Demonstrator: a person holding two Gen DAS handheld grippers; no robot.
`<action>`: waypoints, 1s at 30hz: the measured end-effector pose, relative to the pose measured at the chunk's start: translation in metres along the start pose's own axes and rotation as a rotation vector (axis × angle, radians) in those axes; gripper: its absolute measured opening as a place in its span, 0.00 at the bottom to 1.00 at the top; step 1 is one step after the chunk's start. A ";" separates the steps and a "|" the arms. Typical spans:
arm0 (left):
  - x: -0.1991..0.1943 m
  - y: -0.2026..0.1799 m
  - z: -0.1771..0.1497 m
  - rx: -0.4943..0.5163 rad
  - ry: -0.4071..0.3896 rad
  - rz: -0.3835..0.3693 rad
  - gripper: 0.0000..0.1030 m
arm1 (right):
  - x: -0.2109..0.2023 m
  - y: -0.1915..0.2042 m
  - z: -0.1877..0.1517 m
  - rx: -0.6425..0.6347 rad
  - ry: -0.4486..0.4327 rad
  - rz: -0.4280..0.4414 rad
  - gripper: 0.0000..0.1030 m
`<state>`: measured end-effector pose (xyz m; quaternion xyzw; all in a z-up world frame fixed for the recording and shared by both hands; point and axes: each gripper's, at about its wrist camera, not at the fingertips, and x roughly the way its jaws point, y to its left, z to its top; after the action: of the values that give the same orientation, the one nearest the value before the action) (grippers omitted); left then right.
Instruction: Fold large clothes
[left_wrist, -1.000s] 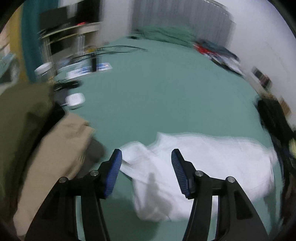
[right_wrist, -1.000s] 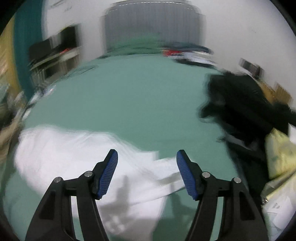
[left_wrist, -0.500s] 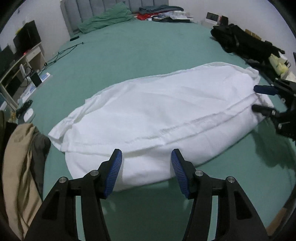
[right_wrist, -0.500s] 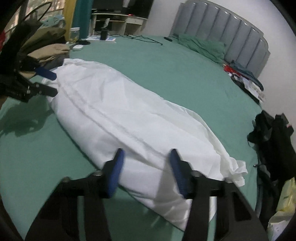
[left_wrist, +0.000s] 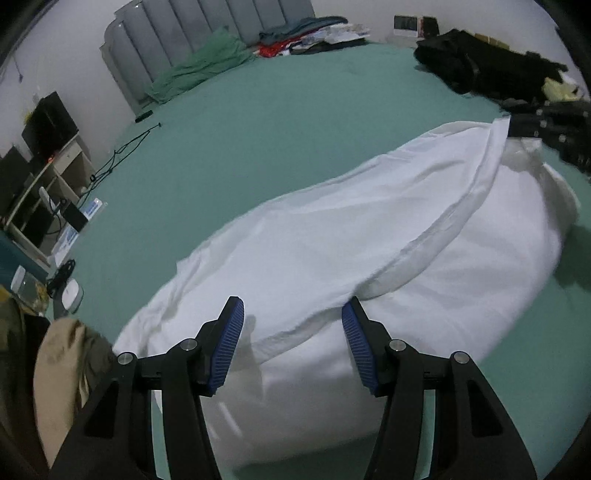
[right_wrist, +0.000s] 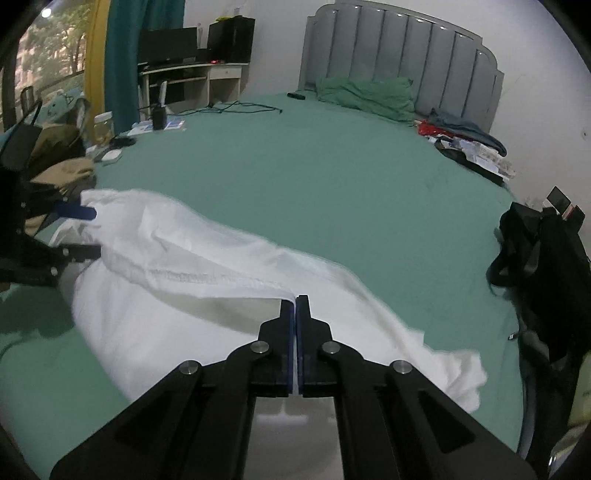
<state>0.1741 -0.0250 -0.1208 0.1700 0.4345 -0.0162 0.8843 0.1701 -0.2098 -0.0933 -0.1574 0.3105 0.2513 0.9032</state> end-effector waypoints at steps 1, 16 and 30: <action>0.007 0.002 0.005 -0.007 0.015 0.003 0.57 | 0.004 -0.003 0.005 0.008 0.002 -0.002 0.00; 0.102 0.057 0.084 -0.082 0.195 0.150 0.57 | 0.091 -0.069 0.053 0.205 0.174 -0.036 0.03; 0.029 0.115 0.078 -0.325 0.161 -0.077 0.57 | 0.002 -0.103 0.029 0.339 0.128 -0.203 0.70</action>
<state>0.2717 0.0625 -0.0662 0.0089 0.5071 0.0343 0.8611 0.2424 -0.2814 -0.0591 -0.0492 0.3878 0.0928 0.9158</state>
